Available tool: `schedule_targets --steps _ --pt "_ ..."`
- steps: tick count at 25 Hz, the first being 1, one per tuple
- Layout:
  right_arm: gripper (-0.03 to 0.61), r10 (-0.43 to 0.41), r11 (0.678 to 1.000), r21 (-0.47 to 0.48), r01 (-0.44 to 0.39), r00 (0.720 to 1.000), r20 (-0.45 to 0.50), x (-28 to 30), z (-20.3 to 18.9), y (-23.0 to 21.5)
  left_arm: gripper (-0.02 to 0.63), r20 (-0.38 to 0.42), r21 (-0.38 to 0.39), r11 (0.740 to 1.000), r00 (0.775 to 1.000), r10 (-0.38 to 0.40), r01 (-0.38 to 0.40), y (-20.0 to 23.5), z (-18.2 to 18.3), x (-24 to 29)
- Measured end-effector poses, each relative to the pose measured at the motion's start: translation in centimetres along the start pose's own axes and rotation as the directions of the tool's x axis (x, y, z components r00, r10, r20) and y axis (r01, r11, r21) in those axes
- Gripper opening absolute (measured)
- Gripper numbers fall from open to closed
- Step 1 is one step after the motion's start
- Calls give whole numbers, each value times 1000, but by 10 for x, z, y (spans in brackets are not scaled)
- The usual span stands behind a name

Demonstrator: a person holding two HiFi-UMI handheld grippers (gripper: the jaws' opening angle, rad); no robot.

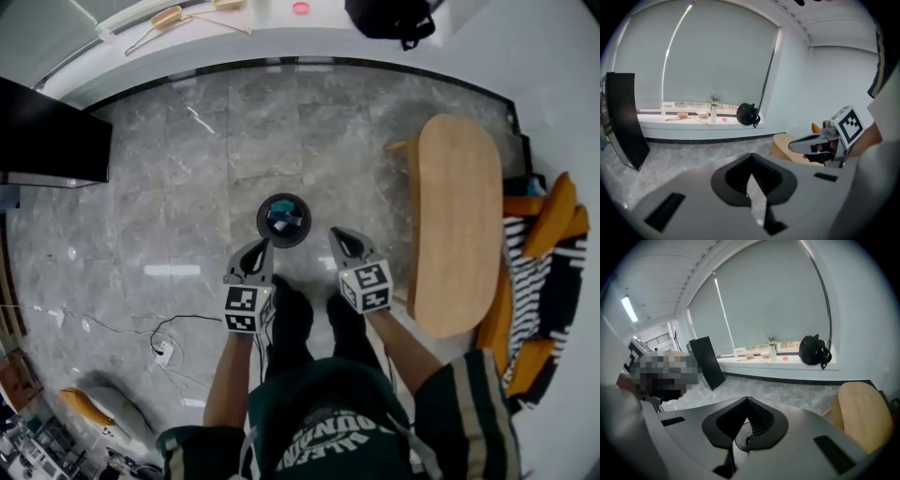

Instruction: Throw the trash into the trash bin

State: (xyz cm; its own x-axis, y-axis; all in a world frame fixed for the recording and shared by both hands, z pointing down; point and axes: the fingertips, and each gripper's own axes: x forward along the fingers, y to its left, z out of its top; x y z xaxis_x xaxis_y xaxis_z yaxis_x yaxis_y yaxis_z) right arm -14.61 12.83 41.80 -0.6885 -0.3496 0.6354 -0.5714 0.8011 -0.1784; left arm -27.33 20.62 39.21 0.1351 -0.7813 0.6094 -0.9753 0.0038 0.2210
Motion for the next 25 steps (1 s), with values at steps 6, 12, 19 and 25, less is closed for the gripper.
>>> schedule_targets --steps 6,12,19,25 --pt "0 -36 999 18 33 988 153 -97 82 -34 0 123 49 999 992 -7 1 -63 103 -31" --pt "0 -40 998 -30 51 960 277 -158 139 -59 0 220 166 986 975 -31 -6 -115 173 -55" --pt "0 -1 996 -82 29 948 320 -198 157 -70 0 252 178 984 967 -29 -17 -157 188 -66" --pt "0 30 994 -110 8 940 339 -218 151 -80 0 261 192 981 965 -24 -28 -185 190 -65"
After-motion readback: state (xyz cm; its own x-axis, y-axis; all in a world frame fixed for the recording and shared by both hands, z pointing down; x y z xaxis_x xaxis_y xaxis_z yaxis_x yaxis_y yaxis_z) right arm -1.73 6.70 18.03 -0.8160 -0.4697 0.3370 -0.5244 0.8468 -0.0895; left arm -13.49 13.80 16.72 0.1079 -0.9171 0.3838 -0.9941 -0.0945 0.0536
